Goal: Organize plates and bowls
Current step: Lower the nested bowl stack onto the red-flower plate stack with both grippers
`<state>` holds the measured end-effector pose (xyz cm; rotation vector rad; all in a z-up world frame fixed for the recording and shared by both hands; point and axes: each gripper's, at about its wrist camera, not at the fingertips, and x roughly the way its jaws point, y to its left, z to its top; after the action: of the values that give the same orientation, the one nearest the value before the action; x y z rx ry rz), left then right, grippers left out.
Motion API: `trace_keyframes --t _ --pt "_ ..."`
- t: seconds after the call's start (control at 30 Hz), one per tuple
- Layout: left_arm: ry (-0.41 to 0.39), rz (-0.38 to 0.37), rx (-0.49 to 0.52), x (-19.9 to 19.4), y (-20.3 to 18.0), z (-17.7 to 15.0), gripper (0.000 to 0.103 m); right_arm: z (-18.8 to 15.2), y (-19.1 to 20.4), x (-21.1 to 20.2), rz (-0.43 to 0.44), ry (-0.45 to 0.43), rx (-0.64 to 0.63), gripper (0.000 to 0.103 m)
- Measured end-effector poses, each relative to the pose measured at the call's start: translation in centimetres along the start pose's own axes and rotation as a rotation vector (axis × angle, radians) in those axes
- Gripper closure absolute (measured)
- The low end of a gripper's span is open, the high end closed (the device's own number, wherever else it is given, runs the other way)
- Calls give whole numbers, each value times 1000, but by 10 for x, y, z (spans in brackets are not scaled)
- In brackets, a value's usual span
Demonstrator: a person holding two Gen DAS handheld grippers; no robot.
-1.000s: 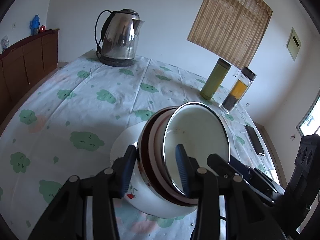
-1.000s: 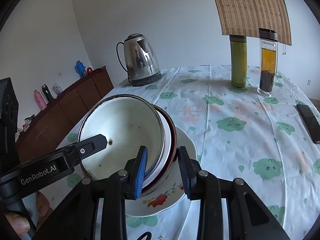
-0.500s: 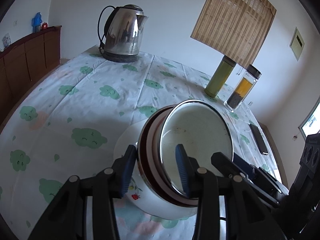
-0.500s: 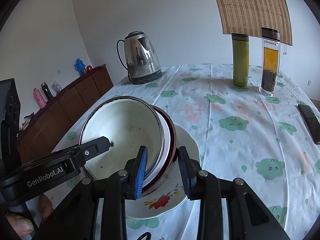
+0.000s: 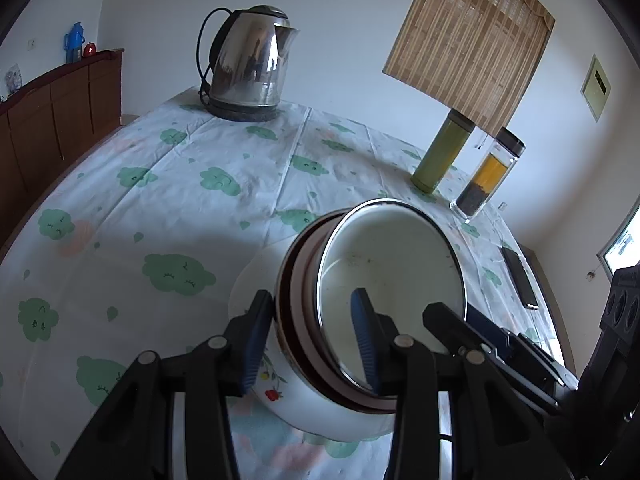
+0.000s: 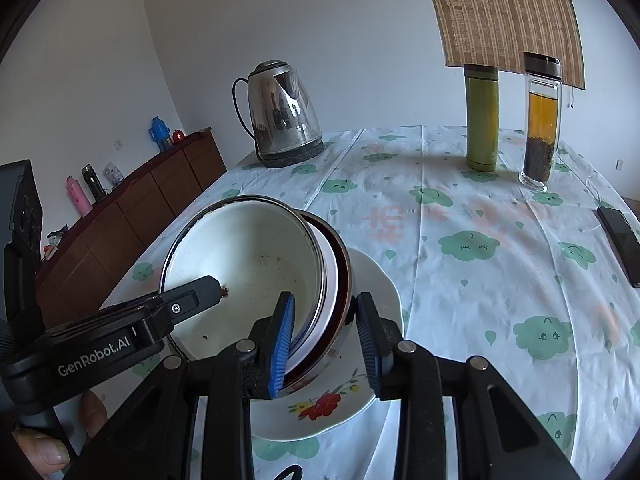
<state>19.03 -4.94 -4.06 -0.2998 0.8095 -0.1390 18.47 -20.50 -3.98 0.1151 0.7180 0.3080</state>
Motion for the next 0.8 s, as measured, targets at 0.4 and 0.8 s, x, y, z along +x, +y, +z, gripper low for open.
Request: trace_keyframes --t 0.4,0.8 --pt "25 -4 -8 9 2 -2 65 0 -2 5 -5 13 8 69" --pt "31 -13 -10 9 1 -2 65 1 -4 9 -7 26 12 69"
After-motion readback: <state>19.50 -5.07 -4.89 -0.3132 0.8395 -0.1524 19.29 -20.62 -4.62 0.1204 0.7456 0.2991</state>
